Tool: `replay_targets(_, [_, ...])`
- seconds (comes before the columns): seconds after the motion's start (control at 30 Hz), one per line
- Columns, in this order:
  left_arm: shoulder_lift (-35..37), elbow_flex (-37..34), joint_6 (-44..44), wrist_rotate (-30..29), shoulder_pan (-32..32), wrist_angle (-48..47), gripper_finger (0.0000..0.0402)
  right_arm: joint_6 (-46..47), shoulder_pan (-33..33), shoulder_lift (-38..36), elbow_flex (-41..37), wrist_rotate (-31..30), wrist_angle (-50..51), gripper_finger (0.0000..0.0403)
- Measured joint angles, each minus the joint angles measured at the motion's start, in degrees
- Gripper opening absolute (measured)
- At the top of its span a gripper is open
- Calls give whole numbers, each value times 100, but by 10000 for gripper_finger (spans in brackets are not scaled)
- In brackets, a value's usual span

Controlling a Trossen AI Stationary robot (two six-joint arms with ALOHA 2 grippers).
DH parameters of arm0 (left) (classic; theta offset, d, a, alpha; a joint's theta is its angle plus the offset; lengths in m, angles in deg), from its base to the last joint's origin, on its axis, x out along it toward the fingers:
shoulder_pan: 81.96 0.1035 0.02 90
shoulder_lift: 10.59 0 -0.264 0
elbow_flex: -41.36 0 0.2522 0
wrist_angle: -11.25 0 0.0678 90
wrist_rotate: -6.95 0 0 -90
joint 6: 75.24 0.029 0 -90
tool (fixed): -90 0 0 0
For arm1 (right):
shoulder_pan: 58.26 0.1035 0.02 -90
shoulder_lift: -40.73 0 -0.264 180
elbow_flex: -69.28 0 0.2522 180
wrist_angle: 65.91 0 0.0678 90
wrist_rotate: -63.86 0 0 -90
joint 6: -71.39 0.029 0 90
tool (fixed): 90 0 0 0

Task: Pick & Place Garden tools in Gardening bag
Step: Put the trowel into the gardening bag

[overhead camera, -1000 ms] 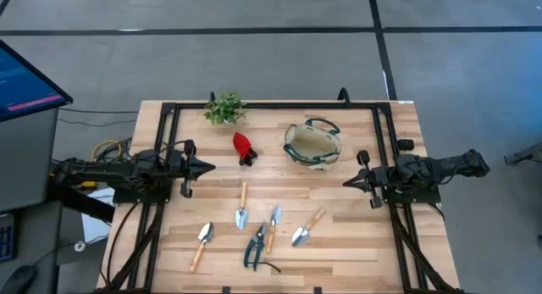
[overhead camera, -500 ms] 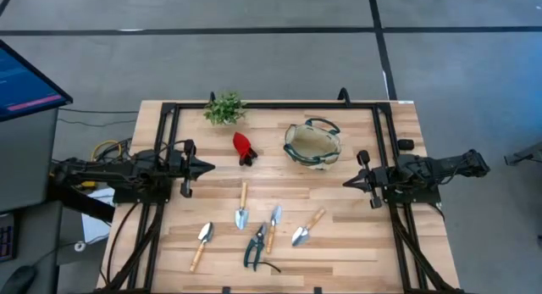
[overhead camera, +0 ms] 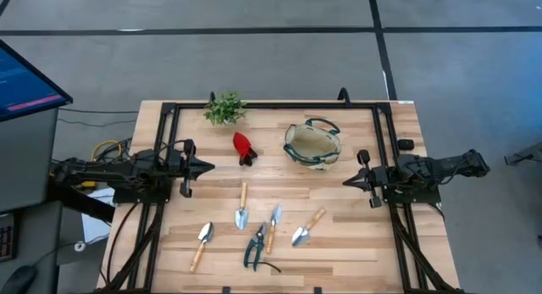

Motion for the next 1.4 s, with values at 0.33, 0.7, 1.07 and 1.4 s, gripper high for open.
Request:
replay_targets(0.33, [0, 0, 2, 0, 1, 64, 2, 0, 2, -1, 2, 0, -1, 0])
replay_targets(0.7, [0, 0, 2, 0, 1, 93, 2, 0, 2, 0, 0, -1, -15, 0])
replay_targets(1.07, [0, -2, 2, 0, 2, 127, 2, -1, 2, -1, -13, -23, -142, 0])
replay_targets(1.4, [0, 0, 2, 0, 0, 136, 2, 1, 2, -1, -13, -16, -125, 0])
